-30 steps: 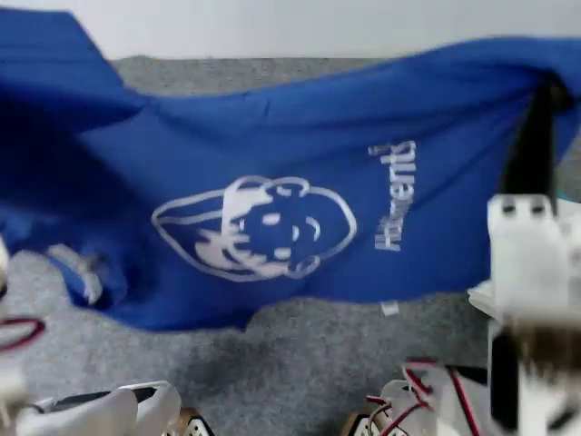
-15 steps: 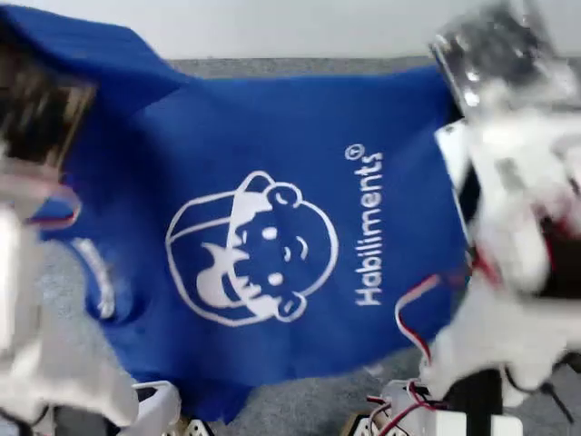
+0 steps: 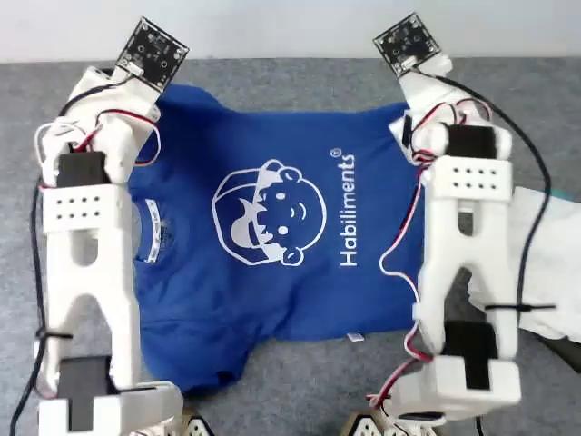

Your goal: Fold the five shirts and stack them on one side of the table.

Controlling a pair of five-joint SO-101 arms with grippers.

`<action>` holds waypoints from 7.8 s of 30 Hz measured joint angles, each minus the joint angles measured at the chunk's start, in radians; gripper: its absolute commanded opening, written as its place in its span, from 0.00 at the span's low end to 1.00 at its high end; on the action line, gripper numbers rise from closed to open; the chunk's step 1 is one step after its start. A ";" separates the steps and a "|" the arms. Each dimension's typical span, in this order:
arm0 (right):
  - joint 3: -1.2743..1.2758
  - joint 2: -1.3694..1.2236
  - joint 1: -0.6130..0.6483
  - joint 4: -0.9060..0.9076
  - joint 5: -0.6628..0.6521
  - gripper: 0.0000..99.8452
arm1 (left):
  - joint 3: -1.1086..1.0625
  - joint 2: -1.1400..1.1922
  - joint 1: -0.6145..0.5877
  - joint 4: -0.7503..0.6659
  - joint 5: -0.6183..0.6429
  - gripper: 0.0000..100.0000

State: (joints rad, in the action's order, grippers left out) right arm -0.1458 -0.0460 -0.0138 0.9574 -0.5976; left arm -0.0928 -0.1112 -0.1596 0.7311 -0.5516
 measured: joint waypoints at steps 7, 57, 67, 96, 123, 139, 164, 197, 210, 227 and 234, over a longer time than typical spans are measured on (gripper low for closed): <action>0.000 -0.103 0.014 -0.302 0.000 0.01 | 0.123 0.183 0.000 -0.146 0.000 0.01; 0.002 -0.178 -0.014 0.448 -0.091 0.01 | 0.035 -0.043 0.101 0.996 -0.123 0.01; 0.002 -0.176 -0.051 0.502 -0.157 0.11 | -0.299 -0.175 0.120 0.982 -0.120 0.05; 0.000 -0.235 0.124 0.308 -0.055 0.01 | -0.253 -0.305 0.087 0.832 0.118 0.01; -0.210 -0.457 0.041 0.792 -0.026 0.01 | -0.425 -0.387 0.087 0.809 0.124 0.01; -0.213 -0.592 -0.006 0.795 -0.026 0.01 | -0.425 -0.387 0.087 0.809 0.124 0.01; -0.106 -0.508 -0.020 0.796 -0.026 0.01 | -0.370 -0.387 -0.101 0.760 0.233 0.02; -0.222 -0.348 0.819 0.798 0.130 0.24 | -0.310 -0.485 -0.809 0.862 -0.002 0.02; -0.399 -0.560 1.111 0.798 0.130 0.27 | -0.466 -0.488 -1.051 0.738 -0.161 0.02; -0.577 -0.761 1.162 0.798 0.130 0.02 | -0.473 -0.488 -1.059 0.738 -0.164 0.02; -0.683 -0.761 1.091 0.798 0.130 0.01 | -0.473 -0.488 -1.059 0.738 -0.164 0.02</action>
State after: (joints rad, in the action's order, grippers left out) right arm -0.8286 -0.8071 1.0771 1.7553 -0.4672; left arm -0.5654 -0.5992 -1.2183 1.4691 -0.7158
